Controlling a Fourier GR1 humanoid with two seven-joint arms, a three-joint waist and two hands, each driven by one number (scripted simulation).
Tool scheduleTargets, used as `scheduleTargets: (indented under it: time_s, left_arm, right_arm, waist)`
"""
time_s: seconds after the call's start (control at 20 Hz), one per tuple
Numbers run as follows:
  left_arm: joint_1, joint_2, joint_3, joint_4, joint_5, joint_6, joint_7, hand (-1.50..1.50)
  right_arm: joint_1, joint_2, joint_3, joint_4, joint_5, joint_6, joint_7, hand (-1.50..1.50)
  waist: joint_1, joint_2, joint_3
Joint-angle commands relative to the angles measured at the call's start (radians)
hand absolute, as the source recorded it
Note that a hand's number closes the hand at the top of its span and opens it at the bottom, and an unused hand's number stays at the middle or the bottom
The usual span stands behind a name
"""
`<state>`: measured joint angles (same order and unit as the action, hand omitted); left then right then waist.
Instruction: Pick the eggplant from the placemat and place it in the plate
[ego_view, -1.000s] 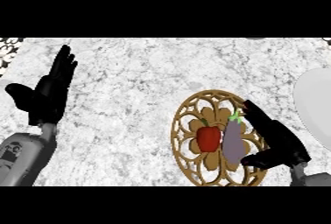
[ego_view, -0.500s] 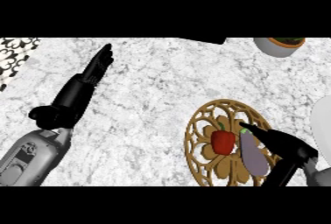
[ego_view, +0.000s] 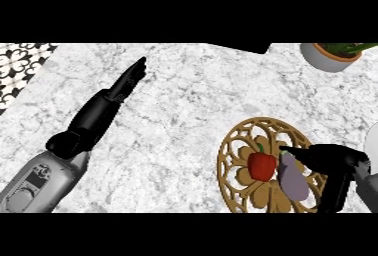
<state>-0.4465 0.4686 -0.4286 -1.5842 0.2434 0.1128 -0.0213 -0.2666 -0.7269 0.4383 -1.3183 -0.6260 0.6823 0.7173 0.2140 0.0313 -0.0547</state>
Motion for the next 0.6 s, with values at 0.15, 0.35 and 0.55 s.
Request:
scheduleTargets:
  time_s: [0.15,0.35,0.55]
  left_arm:
    - [0.000,-0.010,-0.021,0.007,-0.006,-0.023,-0.023,0.00]
    - [-0.020,-0.006,-0.025,-0.002,-0.003,-0.041,-0.014,0.00]
    - [-0.028,-0.009,-0.018,0.004,-0.006,-0.039,-0.024,0.00]
  right_arm:
    - [-0.002,0.015,0.113,0.190,-0.179,0.110,0.221,-1.50]
    - [-0.031,-0.021,0.172,0.206,-0.246,0.167,0.270,-1.50]
    - [-0.049,-0.071,0.226,0.248,-0.279,0.190,0.286,-1.50]
  waist:
    - [0.026,0.061,0.047]
    - [0.045,0.059,0.048]
    - [0.046,0.061,0.049]
